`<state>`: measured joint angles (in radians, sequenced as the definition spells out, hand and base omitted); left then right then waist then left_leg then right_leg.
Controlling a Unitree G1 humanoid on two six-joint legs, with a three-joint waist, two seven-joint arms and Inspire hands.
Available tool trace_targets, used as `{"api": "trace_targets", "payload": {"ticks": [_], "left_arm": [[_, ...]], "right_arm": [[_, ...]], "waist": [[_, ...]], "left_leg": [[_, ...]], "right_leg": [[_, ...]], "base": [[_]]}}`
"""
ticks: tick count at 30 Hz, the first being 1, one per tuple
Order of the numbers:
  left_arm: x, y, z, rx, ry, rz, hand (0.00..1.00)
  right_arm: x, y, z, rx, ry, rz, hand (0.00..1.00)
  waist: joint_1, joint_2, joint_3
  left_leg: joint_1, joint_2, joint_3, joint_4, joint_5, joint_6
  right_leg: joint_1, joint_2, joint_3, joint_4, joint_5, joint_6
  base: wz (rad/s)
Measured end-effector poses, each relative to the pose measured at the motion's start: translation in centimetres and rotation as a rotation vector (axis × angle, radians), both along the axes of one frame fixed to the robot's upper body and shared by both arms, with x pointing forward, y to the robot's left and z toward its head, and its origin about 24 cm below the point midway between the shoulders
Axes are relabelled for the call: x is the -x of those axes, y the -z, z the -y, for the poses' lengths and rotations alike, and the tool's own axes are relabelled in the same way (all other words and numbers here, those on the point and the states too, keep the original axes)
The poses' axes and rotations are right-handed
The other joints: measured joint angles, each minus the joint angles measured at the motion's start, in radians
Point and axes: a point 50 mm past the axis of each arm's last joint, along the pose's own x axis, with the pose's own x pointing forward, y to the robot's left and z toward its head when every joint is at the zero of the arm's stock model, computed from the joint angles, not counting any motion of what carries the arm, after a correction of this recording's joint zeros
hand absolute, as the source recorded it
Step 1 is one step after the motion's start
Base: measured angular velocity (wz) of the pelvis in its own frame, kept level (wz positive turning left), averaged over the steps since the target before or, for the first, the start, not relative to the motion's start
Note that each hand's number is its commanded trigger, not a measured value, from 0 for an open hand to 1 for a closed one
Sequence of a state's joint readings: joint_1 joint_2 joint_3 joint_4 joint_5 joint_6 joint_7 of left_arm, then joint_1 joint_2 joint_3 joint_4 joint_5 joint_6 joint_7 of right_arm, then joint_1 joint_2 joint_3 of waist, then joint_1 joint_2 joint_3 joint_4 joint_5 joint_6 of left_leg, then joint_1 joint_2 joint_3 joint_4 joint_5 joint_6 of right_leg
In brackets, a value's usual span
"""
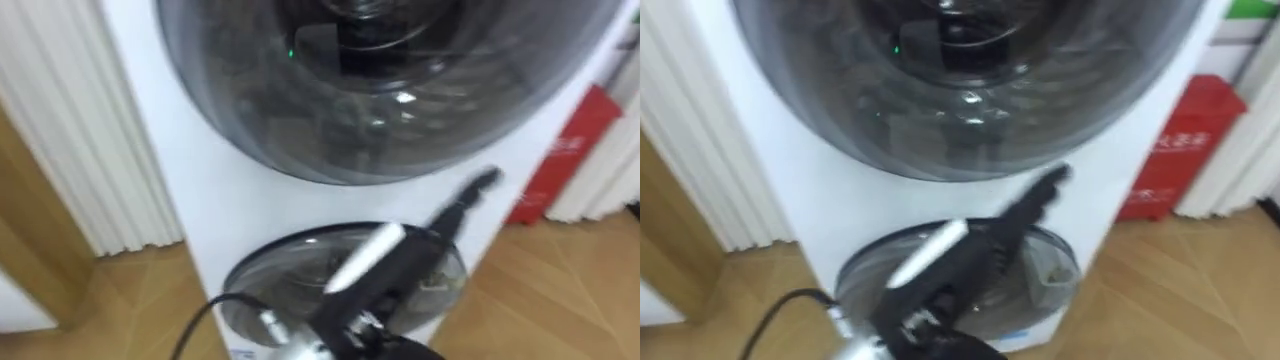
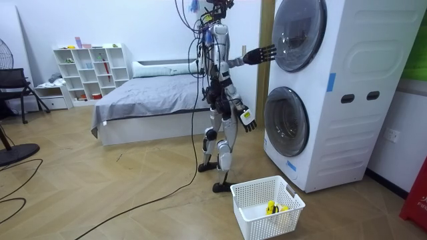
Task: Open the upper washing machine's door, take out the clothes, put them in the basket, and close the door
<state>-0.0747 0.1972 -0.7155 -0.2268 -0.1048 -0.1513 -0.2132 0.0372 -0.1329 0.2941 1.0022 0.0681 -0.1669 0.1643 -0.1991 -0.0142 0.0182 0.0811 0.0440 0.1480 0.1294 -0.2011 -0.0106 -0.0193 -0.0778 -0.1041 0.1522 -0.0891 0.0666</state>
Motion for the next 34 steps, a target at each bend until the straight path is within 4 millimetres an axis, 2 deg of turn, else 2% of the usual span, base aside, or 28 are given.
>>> {"api": "trace_targets", "payload": {"ticks": [3,5,9,12,14,15,17,18,19,20,21,23,24,26,28,31,34], "left_arm": [[-0.1,0.4,1.0,-0.037,0.067,-0.001,0.00],[-0.3,1.5,1.1,-0.076,0.079,-0.036,0.00],[-0.8,4.4,0.6,-0.193,0.042,-0.108,0.00],[-1.0,8.3,-1.4,-0.301,-0.062,-0.226,0.00],[-0.6,12.7,-4.9,-0.408,-0.240,-0.385,0.00],[-0.3,13.8,-6.2,-0.437,-0.297,-0.432,0.00],[1.6,17.9,-11.9,-0.563,-0.544,-0.610,0.00],[2.4,18.9,-13.4,-0.591,-0.611,-0.666,0.00],[4.2,20.5,-16.3,-0.655,-0.742,-0.762,0.00],[6.3,21.5,-19.3,-0.710,-0.871,-0.843,0.00],[7.3,21.9,-20.6,-0.737,-0.927,-0.879,0.00],[12.1,23.1,-24.5,-0.836,-1.135,-1.043,0.00],[13.2,23.2,-25.2,-0.856,-1.178,-1.075,0.00],[17.1,23.6,-26.4,-0.941,-1.277,-1.187,0.00],[19.1,23.9,-26.1,-1.011,-1.272,-1.250,0.00],[19.9,24.6,-24.2,-1.047,-1.208,-1.302,0.00],[19.8,25.0,-23.1,-1.069,-1.158,-1.310,0.00]], "right_arm": [[-0.2,0.0,-0.1,-0.001,-0.006,-0.001,0.00],[-0.2,0.0,0.0,-0.006,-0.001,-0.003,0.00],[0.0,0.1,0.1,-0.003,0.006,-0.022,0.00],[0.4,0.2,0.3,-0.005,0.020,-0.035,0.00],[1.6,0.5,1.2,-0.012,0.092,-0.065,0.00],[2.0,0.6,1.4,-0.014,0.117,-0.076,0.00],[3.8,1.0,2.4,-0.021,0.228,-0.120,0.00],[4.2,1.0,2.6,-0.027,0.256,-0.131,0.00],[4.7,1.2,3.0,-0.035,0.302,-0.147,0.00],[5.2,1.3,3.4,-0.038,0.341,-0.163,0.00],[5.7,1.4,3.7,-0.034,0.362,-0.179,0.00],[6.7,1.7,4.3,-0.025,0.419,-0.220,0.00],[6.8,1.7,4.4,-0.026,0.430,-0.229,0.00],[7.5,1.9,4.6,-0.036,0.465,-0.259,0.00],[7.6,1.9,4.5,-0.047,0.481,-0.267,0.00],[7.8,2.0,4.5,-0.055,0.504,-0.281,0.00],[8.1,2.1,4.4,-0.060,0.523,-0.292,0.00]], "waist": [[-0.027,0.000,0.0002],[-0.043,0.001,0.0001],[-0.038,0.004,0.0016],[-0.012,0.009,0.0000],[0.017,0.009,-0.0004],[0.025,0.010,-0.0007],[0.072,0.006,-0.0026],[0.081,0.005,-0.0039],[0.101,0.004,-0.0087],[0.121,0.005,-0.0115],[0.127,0.004,-0.0119],[0.161,0.000,-0.0130],[0.167,0.000,-0.0127],[0.184,0.000,-0.0113],[0.186,0.001,-0.0098],[0.190,0.004,-0.0076],[0.204,0.001,-0.0118]], "left_leg": [[0.004,0.000,0.012,0.000,-0.001,0.000],[0.005,0.001,0.015,0.000,-0.001,0.000],[0.010,0.008,0.028,0.000,-0.006,-0.005],[0.022,0.018,0.041,0.000,-0.010,-0.012],[0.033,0.027,0.045,0.000,-0.013,-0.017],[0.034,0.031,0.045,0.000,-0.014,-0.020],[0.038,0.039,0.044,0.004,-0.014,-0.024],[0.038,0.041,0.044,0.005,-0.014,-0.025],[0.038,0.043,0.044,0.006,-0.014,-0.025],[0.038,0.045,0.041,0.006,-0.014,-0.025],[0.041,0.045,0.041,0.005,-0.015,-0.026],[0.062,0.048,0.041,0.005,-0.017,-0.029],[0.066,0.048,0.040,0.004,-0.018,-0.031],[0.083,0.048,0.041,0.001,-0.022,-0.036],[0.086,0.047,0.042,-0.001,-0.027,-0.043],[0.085,0.049,0.040,-0.001,-0.042,-0.036],[0.087,0.049,0.041,0.000,-0.045,-0.035]], "right_leg": [[-0.002,0.003,0.015,0.001,0.000,0.000],[-0.002,0.004,0.017,-0.001,0.000,0.000],[-0.004,0.011,0.022,0.001,0.001,-0.002],[0.002,0.022,0.022,-0.001,0.000,-0.010],[0.010,0.031,0.023,-0.001,-0.005,-0.018],[0.011,0.034,0.023,-0.001,-0.007,-0.020],[0.009,0.042,0.025,-0.001,-0.013,-0.028],[0.010,0.044,0.024,-0.002,-0.013,-0.029],[0.010,0.045,0.023,-0.002,-0.015,-0.032],[0.014,0.047,0.019,-0.005,-0.016,-0.033],[0.017,0.048,0.018,-0.006,-0.017,-0.033],[0.043,0.051,0.016,-0.020,-0.017,-0.033],[0.047,0.052,0.016,-0.020,-0.018,-0.033],[0.064,0.051,0.017,-0.020,-0.022,-0.030],[0.071,0.051,0.016,-0.021,-0.023,-0.028],[0.071,0.051,0.013,-0.019,-0.025,-0.025],[0.072,0.051,0.014,-0.017,-0.025,-0.025]], "base": [[-0.13],[-0.04],[-0.09],[-0.14],[-0.07],[-0.08],[-0.04],[0.00],[0.00],[0.03],[0.04],[0.00],[0.00],[0.00],[0.00],[0.04],[0.00]]}}
